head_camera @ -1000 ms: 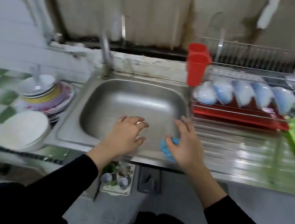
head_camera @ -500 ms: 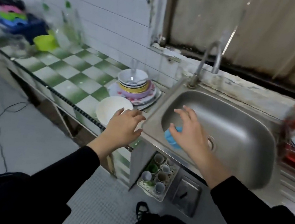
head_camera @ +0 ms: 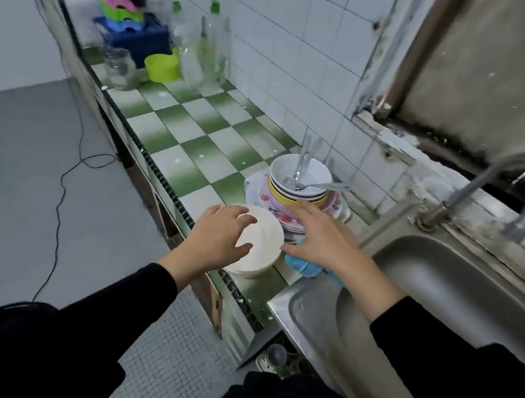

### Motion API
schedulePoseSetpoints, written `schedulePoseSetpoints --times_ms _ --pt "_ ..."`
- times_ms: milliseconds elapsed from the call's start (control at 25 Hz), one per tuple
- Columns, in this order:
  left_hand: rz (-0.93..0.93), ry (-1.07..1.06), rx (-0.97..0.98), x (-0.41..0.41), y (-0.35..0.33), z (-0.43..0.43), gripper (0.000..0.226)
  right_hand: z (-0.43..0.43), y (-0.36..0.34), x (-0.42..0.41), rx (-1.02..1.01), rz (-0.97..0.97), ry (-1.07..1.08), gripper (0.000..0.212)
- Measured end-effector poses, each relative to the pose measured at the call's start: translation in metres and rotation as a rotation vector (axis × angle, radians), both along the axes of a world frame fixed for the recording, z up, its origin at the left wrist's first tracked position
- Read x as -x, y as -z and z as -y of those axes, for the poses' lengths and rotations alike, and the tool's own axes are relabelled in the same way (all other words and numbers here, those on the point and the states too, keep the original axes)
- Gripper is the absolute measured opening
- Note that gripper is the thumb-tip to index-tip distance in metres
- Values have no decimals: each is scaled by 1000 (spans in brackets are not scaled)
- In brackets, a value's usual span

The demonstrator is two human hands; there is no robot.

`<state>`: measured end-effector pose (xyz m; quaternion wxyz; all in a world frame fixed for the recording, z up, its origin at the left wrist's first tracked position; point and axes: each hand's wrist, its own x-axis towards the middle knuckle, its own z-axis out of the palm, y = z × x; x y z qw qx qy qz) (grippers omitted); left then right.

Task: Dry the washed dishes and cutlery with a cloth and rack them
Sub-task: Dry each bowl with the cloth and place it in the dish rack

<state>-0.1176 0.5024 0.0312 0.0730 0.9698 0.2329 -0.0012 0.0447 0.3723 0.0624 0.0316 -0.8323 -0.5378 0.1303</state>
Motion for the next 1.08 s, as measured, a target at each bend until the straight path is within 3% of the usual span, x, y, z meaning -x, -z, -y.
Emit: schedulePoseSetpoints --times_ms 280,440,800,920,1080 --pt "-161 -95 160 -13 45 -33 118 -69 48 -33 267 61 -275 109" --pt "-265 -95 241 -14 69 -54 149 -83 67 -44 360 -53 -306 120" --pt "-197 120 260 -18 104 -84 161 -93 83 -48 443 -55 -335 135" --pt "-96 153 282 -16 107 -88 156 -89 86 -43 407 -37 -343 143" --pt "6 156 314 -13 112 -89 148 -86 94 -41 353 -25 -331 137"
